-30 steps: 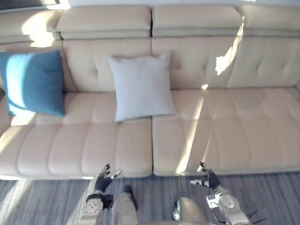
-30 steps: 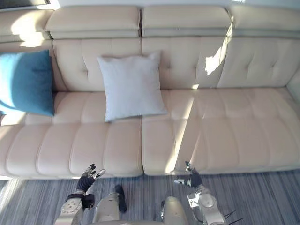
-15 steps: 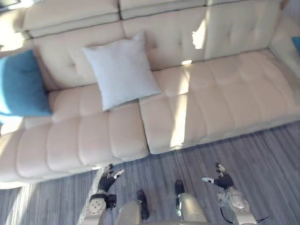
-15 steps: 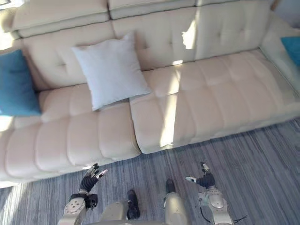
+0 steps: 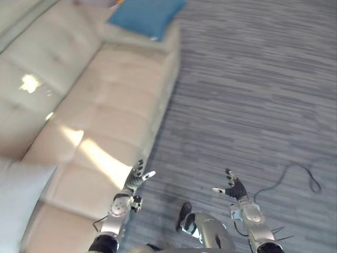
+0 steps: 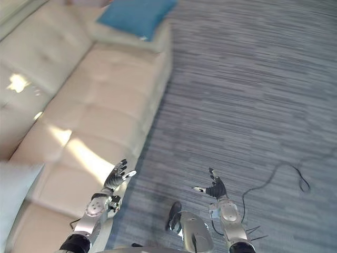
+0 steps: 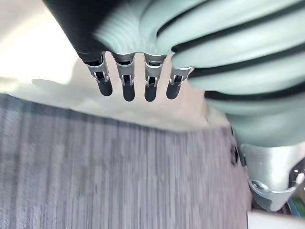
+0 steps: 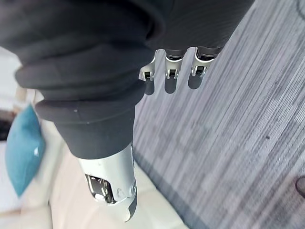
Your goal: Pick up cushions and gather them together orderly.
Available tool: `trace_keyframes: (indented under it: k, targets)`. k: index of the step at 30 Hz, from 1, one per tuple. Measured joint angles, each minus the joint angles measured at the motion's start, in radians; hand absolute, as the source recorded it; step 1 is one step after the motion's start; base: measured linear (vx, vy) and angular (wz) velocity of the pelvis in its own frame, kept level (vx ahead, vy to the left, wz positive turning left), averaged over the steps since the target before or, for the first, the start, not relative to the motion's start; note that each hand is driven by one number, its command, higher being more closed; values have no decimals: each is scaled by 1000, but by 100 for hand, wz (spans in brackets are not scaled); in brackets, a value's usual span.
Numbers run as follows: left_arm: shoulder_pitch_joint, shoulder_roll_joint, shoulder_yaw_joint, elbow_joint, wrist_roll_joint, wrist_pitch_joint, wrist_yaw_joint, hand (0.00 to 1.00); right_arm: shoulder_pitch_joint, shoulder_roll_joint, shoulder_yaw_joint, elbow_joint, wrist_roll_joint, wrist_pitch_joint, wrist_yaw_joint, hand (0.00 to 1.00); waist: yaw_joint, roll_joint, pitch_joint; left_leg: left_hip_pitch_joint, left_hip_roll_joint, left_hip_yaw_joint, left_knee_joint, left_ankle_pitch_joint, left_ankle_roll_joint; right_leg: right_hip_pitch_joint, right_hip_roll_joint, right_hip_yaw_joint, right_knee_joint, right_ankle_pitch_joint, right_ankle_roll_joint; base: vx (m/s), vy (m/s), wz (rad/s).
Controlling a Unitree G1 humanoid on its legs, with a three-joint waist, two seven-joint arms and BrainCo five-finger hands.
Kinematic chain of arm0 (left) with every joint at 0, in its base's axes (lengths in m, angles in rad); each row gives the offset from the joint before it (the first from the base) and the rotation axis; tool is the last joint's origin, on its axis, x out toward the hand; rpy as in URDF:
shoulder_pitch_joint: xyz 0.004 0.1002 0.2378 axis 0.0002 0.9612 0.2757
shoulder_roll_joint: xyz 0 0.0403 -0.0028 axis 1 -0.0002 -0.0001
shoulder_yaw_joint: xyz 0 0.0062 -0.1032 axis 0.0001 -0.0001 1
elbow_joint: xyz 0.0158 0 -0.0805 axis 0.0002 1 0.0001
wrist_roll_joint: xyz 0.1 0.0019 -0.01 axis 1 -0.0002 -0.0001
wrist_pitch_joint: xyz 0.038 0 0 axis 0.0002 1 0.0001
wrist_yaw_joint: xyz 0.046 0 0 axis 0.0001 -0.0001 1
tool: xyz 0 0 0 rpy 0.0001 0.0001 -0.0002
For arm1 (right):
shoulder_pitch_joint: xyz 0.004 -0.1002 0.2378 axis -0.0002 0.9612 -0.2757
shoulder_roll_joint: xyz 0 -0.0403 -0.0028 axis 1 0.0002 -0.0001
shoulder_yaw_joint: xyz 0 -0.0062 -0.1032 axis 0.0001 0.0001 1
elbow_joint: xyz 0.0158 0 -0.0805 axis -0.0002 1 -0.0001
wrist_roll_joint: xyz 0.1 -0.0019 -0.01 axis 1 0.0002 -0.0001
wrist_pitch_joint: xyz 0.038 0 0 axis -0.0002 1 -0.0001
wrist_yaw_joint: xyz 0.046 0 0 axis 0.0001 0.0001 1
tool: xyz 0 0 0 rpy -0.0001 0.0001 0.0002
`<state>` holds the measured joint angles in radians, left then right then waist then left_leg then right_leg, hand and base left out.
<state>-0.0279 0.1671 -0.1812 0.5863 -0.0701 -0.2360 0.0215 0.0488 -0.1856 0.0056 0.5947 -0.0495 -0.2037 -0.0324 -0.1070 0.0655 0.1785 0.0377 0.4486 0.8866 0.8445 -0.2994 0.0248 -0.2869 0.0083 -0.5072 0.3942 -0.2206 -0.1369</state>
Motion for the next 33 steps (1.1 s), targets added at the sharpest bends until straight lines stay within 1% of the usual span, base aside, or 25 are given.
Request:
trace_keyframes:
  k: [1,2,4,7,8,9,11,12,13,14,15,16,17,18,20,21,23,25,26,27,28,29,30,31,33]
  targets:
    - [2,-14,-15,4,0,-2,1,0,-3,-2,3,0,1,10,-11,0,3,7,2,-53,4,-137,87,3,9,17,32,45,-6,2,4,284,-69,-163]
    - [10,-40,-17,10,-1,-1,4,0,-15,-8,5,0,2,15,-20,0,15,12,2,-134,-54,-333,143,-25,-44,42,61,107,-16,3,3,173,-40,-137]
    - [30,-53,-27,11,-1,-1,6,0,-32,-8,14,0,7,14,-32,0,35,6,4,-207,-151,-476,112,-43,-55,77,70,190,-27,-1,1,216,8,-138]
    - [56,-51,-28,-1,-2,-1,22,0,-37,-11,14,10,9,15,-39,0,57,-7,17,-363,-254,-606,-55,-34,-70,158,66,299,-73,-14,14,298,46,-95]
    - [59,-51,-27,-6,-2,-1,26,0,-39,-13,14,18,10,15,-43,0,69,-9,19,-386,-271,-628,-102,-25,-86,174,64,315,-81,-18,19,367,87,-68]
    - [68,-51,-20,-21,-2,-1,31,0,-44,-18,14,28,10,15,-53,0,82,-10,22,-415,-299,-652,-206,2,-126,208,62,340,-96,-26,33,255,61,-50]
    - [80,-58,0,-36,-2,-2,47,0,-57,-21,1,40,10,15,-61,0,101,1,25,-429,-319,-620,-385,47,-146,278,71,373,-134,-37,50,367,97,-52]
    - [82,-58,3,-36,-2,-1,49,0,-62,-22,1,48,10,15,-61,0,109,5,23,-427,-319,-603,-416,60,-140,294,75,380,-146,-48,63,473,156,-63]
    - [101,-57,15,-49,-2,-2,48,0,-62,-19,5,63,9,16,-60,0,131,-11,9,-427,-329,-589,-396,93,-82,320,67,400,-144,-93,75,466,174,-47]
    - [134,-58,35,-56,-4,-2,48,0,-56,-6,4,83,9,16,-59,0,132,-38,-18,-403,-360,-577,-381,98,-7,335,41,407,-88,-140,139,521,191,-41]
    - [141,-61,43,-55,-6,-2,49,0,-62,-6,2,92,9,15,-59,0,128,-38,-22,-383,-366,-577,-391,106,22,309,33,411,8,-151,163,724,201,-21]
    - [147,-58,67,-42,-10,1,50,0,-85,2,1,121,8,18,-58,0,133,-67,-9,-350,-383,-575,-372,100,67,204,-17,385,290,-142,272,628,138,-11]
    - [146,-56,70,-35,-13,8,53,0,-90,5,0,136,8,19,-57,0,129,-77,-6,-329,-390,-573,-373,80,69,157,-47,365,411,-97,343,748,137,15]
    - [148,-48,69,-25,-20,21,58,0,-84,5,-7,138,8,29,-54,0,122,-82,-6,-272,-402,-578,-379,58,70,77,-141,294,617,-54,279,513,75,21]
    - [158,-43,78,-24,-33,24,70,0,-93,4,-13,135,8,28,-52,0,126,-74,-3,-174,-413,-579,-422,52,68,43,-225,213,639,-98,201,680,78,7]
    - [160,-43,92,-24,-38,24,73,0,-100,3,-15,134,8,24,-51,0,124,-56,1,-108,-412,-595,-466,40,54,22,-252,177,579,-112,181,710,62,1]
    - [151,-41,112,-23,-38,24,73,0,-106,-3,-20,126,10,22,-49,0,121,-30,0,-37,-409,-624,-532,39,53,-47,-255,165,440,-114,177,614,8,24]
    - [111,-45,121,10,-38,24,74,0,-106,-34,-28,126,10,19,-44,0,116,10,17,22,-389,-653,-574,39,49,-111,-224,193,228,-74,204,544,-70,44]
    - [88,-48,135,33,-37,24,76,0,-101,-49,-42,126,12,21,-35,0,108,26,26,57,-375,-668,-589,40,-3,-140,-191,236,55,14,215,445,-102,43]
    - [86,-47,145,35,-37,24,78,0,-97,-50,-46,126,14,24,-32,0,105,23,27,80,-373,-672,-596,39,-35,-140,-183,258,-34,79,217,603,-169,55]
    - [91,-42,153,42,-35,23,89,0,-80,-51,-45,125,15,25,-31,0,97,3,21,128,-373,-687,-599,13,-87,-141,-172,280,-140,203,207,674,-250,72]
    - [101,-22,156,62,-32,22,91,0,-50,-50,-46,123,20,25,-29,0,85,-28,1,169,-378,-720,-575,-20,-139,-149,-183,317,-101,335,153,711,-300,80]
    - [95,-37,156,87,-31,23,91,0,-45,-64,-49,126,21,28,-29,0,70,-7,-5,167,-361,-736,-545,-27,-151,-173,-184,313,-12,293,156,801,-358,62]
    - [100,-53,152,96,-30,23,88,0,-44,-72,-63,121,21,33,-27,0,69,30,-20,69,-287,-741,-322,31,-191,-180,-161,268,77,186,137,765,-317,23]
    - [95,-64,153,113,-31,24,86,0,-45,-72,-70,121,23,34,-27,0,72,41,-7,-35,-217,-718,-88,174,-170,-124,-134,251,61,146,115,555,-223,7]
